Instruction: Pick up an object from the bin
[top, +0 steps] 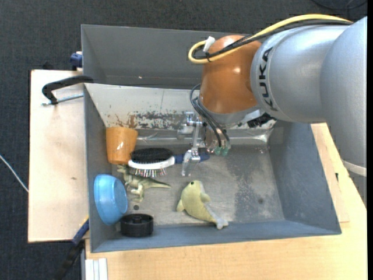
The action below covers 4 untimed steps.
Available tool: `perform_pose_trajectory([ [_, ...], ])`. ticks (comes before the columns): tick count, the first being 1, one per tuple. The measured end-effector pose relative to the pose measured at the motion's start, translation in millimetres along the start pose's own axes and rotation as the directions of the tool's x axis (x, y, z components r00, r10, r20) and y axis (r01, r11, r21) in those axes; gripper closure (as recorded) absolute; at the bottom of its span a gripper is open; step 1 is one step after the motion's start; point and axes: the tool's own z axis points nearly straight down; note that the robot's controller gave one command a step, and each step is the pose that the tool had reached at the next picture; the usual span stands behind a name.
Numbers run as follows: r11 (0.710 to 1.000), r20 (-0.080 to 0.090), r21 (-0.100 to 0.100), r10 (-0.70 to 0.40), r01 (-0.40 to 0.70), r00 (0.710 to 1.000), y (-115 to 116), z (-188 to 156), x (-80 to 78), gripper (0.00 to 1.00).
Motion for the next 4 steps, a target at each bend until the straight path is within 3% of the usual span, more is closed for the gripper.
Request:
perform_pose_trajectory([
  [1,0.998,0.007,-0.001,-0.067,0.067,0.998,26,65,-9.4,0.0],
  [2,0.998,0.009,0.003,-0.064,0.064,0.998,23,60,-10.6,1.0],
  [3,0.991,0.012,0.001,-0.135,0.135,0.991,11,-62,0.1,1.0],
  [4,0.898,0.001,0.002,-0.439,0.439,0.898,11,-117,84.2,1.0],
])
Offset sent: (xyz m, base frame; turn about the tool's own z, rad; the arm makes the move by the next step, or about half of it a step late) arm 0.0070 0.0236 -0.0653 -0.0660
